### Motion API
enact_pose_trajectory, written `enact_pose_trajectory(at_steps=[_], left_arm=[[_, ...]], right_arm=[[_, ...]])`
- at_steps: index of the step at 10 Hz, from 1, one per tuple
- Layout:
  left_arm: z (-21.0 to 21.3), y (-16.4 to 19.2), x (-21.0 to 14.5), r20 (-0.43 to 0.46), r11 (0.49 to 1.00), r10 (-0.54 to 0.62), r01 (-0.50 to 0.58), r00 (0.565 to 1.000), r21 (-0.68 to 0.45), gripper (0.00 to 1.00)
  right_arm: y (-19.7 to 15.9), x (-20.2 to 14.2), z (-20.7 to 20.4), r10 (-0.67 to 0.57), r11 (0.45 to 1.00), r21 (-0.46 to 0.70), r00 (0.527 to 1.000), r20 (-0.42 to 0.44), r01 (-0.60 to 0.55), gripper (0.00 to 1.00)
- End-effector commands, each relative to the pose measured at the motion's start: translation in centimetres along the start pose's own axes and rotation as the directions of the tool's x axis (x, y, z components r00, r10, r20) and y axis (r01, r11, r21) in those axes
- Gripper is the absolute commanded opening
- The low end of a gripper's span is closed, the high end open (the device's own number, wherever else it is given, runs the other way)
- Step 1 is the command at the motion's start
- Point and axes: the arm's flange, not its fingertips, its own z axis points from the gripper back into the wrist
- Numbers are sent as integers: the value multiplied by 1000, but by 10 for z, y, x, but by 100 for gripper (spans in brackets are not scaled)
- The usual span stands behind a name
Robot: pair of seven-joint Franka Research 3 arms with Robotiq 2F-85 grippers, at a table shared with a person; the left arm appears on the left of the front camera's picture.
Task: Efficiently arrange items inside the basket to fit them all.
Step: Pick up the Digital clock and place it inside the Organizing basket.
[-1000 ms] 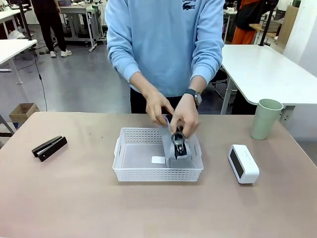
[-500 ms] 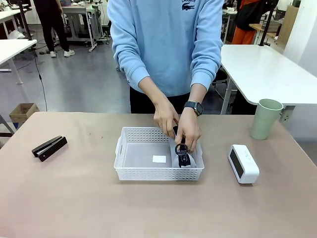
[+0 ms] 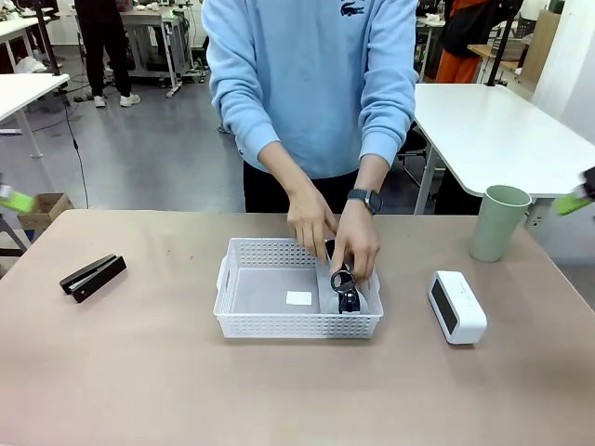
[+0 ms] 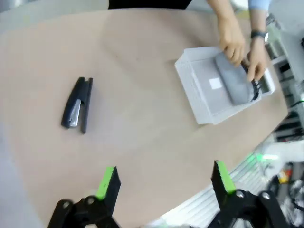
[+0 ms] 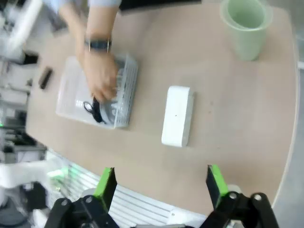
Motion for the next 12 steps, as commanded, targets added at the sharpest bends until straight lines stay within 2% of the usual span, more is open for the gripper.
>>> enact_pose_trajectory(at_steps=[1,2,3,4,5,12], left_arm=[[-44,-48,20,-132,973,-76,103,988,207,100],[-63,-68,30,-180,952,-122,167,976,258,100],[-74,-78,39,-164,945,-130,172,978,278,100],[-67,-75,45,-94,974,-104,120,990,191,100],[-69,-89,32,-143,953,-157,188,977,239,100],[-69,-89,32,-143,953,-157,188,977,239,100]], right_arm=[[53,-10,-23,153,965,-206,986,-71,-164,100],[71,-14,-31,194,943,-254,976,-96,-213,100],[75,-16,-33,192,941,-271,980,-59,-201,100],[63,-17,-23,152,967,-209,988,6,-147,100],[88,-6,-35,209,948,-222,972,-108,-228,100],[88,-7,-35,202,948,-230,974,-103,-221,100]])
